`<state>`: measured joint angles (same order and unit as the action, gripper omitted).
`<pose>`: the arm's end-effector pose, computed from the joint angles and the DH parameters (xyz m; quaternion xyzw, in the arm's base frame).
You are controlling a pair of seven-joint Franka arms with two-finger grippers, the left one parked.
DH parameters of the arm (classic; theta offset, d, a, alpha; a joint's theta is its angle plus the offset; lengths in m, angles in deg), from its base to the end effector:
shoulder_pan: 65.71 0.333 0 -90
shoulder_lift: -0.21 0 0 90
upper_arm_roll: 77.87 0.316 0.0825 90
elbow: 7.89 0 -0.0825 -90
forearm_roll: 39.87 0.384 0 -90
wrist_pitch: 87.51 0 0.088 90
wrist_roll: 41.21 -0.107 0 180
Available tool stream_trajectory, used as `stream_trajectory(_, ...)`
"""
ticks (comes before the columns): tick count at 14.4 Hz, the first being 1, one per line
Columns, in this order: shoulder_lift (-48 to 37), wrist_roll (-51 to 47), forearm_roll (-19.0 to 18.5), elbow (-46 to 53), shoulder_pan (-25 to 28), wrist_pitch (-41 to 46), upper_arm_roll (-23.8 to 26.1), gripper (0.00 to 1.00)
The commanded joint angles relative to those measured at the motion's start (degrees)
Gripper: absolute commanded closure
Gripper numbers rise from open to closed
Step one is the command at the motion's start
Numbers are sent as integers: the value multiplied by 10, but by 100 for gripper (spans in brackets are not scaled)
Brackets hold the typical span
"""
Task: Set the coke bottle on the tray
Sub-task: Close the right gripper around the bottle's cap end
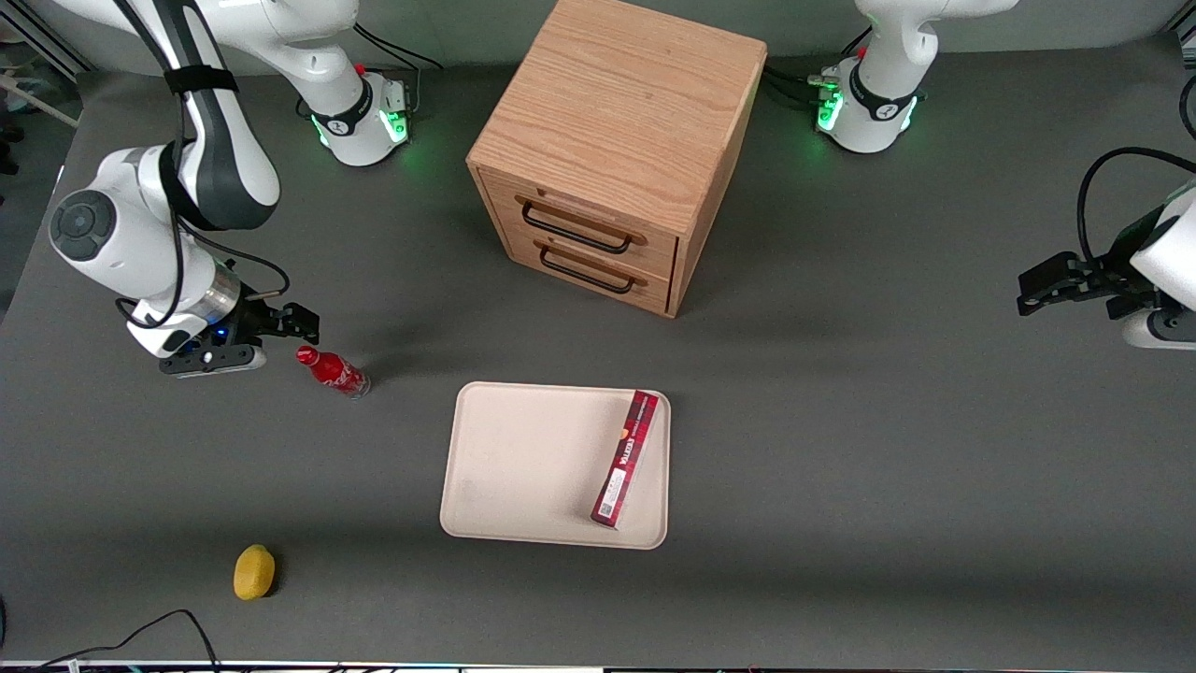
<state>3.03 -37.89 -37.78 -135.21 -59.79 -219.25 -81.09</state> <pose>0.5350 0.0261 0.3556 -0.9990 -0.0406 -0.0141 0.0123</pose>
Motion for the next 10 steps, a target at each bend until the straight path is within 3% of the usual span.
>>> stream_trajectory(1, 10, 15, 0, -6, -6, -33, 6, 17)
stream_trajectory(6, 11, 8, 0, -28, -4, -63, 7, 59)
stream_trajectory(8, 10, 6, 0, -35, 1, -70, 8, 68)
stream_trajectory(9, 9, 5, 0, -38, 1, -72, 8, 81)
stream_trajectory(10, 8, 5, 0, -39, 1, -72, 8, 99)
